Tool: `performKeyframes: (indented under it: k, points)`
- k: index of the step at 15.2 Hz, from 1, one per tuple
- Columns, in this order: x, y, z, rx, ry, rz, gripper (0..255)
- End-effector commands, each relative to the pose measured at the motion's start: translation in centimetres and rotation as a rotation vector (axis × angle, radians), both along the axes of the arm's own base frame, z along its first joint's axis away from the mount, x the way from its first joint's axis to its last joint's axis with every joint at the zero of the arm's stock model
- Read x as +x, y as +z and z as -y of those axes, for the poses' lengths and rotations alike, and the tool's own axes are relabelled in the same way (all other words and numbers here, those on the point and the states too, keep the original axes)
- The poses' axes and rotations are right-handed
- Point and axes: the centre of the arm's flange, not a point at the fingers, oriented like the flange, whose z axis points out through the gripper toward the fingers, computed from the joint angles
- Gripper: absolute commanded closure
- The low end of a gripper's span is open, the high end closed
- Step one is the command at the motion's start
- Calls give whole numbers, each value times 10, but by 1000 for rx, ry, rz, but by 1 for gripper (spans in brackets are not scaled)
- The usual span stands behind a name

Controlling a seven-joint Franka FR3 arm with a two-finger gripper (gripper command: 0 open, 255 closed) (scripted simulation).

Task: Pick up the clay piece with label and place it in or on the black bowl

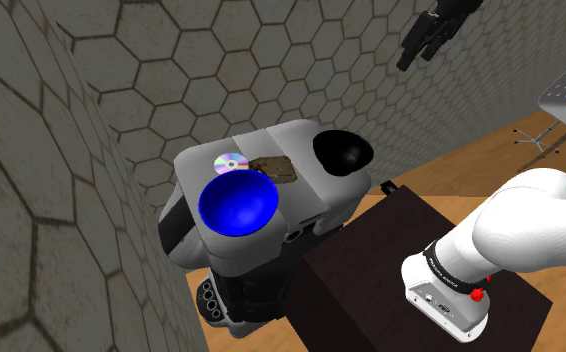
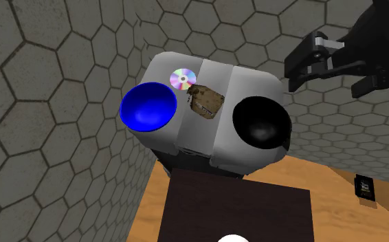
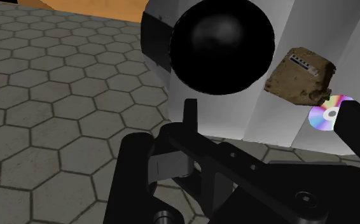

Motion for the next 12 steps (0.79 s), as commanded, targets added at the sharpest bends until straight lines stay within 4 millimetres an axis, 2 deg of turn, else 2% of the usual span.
performKeyframes:
  k: [1, 12]
  points:
    - [0, 0, 0, 0, 0, 0, 0]
    - [68, -100, -90, -40, 11, -42, 0]
